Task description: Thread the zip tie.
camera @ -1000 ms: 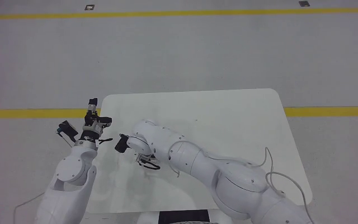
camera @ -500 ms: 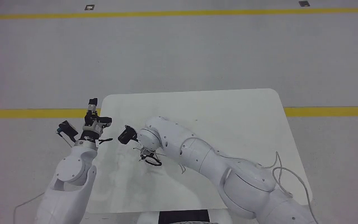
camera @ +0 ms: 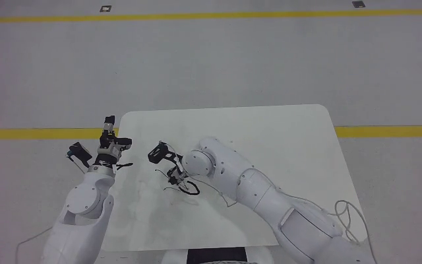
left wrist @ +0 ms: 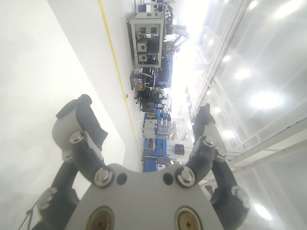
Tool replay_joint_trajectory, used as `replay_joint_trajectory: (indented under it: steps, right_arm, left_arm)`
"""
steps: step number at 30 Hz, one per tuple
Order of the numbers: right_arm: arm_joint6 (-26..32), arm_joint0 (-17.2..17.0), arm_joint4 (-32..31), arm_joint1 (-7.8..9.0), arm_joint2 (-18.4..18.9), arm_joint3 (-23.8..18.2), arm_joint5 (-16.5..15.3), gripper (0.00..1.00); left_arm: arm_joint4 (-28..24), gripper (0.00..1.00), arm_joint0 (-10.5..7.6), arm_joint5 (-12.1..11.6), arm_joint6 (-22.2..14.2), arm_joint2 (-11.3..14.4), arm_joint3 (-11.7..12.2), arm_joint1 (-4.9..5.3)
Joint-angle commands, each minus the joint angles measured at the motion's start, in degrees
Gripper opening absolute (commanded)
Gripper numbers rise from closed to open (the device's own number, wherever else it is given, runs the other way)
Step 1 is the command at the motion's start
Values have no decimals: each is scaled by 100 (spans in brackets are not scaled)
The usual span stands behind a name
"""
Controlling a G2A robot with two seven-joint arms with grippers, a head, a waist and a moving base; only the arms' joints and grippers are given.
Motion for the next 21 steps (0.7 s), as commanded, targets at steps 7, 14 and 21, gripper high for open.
replay_joint_trajectory:
  steps: [7, 14, 21]
  right_arm:
    - [-1, -11, 4, 9, 15, -13, -11, 0]
    - [-518, -189, 307, 56, 273, -42, 65, 0]
    - [-710, -581, 1302, 297, 1009, -211, -655, 0]
  left_arm:
    - [0, 100, 0, 0, 0, 0, 0, 0]
    - [0, 100, 0, 0, 0, 0, 0, 0]
    - [0, 100, 0, 0, 0, 0, 0, 0]
